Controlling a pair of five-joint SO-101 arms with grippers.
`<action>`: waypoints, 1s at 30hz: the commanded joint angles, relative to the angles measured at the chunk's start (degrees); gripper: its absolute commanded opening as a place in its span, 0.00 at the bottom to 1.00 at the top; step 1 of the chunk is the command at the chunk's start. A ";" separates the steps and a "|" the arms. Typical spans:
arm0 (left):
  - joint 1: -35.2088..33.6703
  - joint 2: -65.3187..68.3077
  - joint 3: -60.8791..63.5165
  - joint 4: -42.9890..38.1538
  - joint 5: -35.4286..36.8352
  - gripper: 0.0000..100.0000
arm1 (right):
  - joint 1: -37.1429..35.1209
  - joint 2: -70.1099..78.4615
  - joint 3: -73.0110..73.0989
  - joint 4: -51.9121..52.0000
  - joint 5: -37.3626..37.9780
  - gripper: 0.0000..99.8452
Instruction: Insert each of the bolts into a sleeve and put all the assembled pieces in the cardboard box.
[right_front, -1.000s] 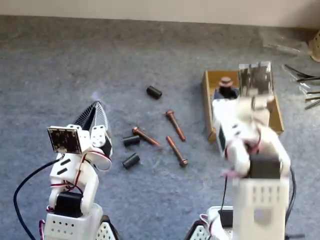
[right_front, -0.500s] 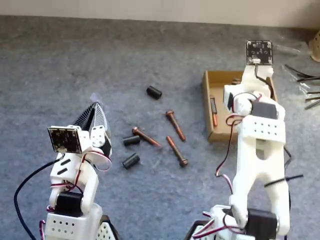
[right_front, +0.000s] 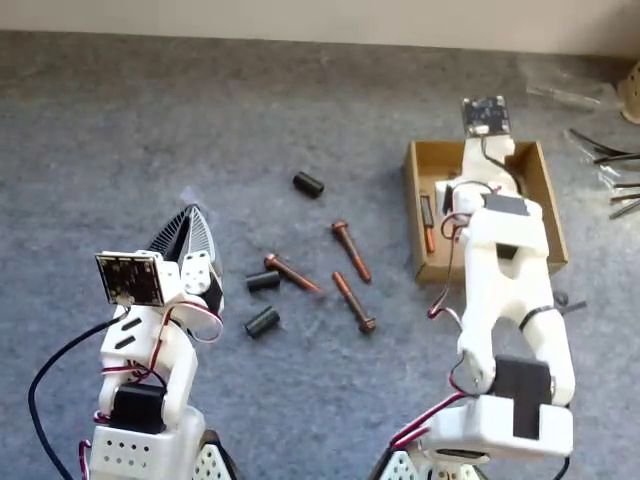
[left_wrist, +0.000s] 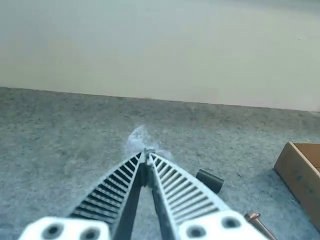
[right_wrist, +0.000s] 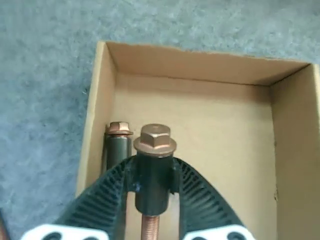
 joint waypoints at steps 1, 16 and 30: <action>-0.13 -0.66 -0.48 -0.70 -0.18 0.01 | -0.57 0.66 -3.91 -3.12 1.32 0.01; -0.13 -0.66 0.75 -0.79 -0.18 0.01 | -0.48 6.46 -3.82 -5.58 1.32 0.11; -0.22 -0.66 0.75 -0.79 -0.18 0.01 | -0.66 0.40 -3.47 -5.32 1.32 0.11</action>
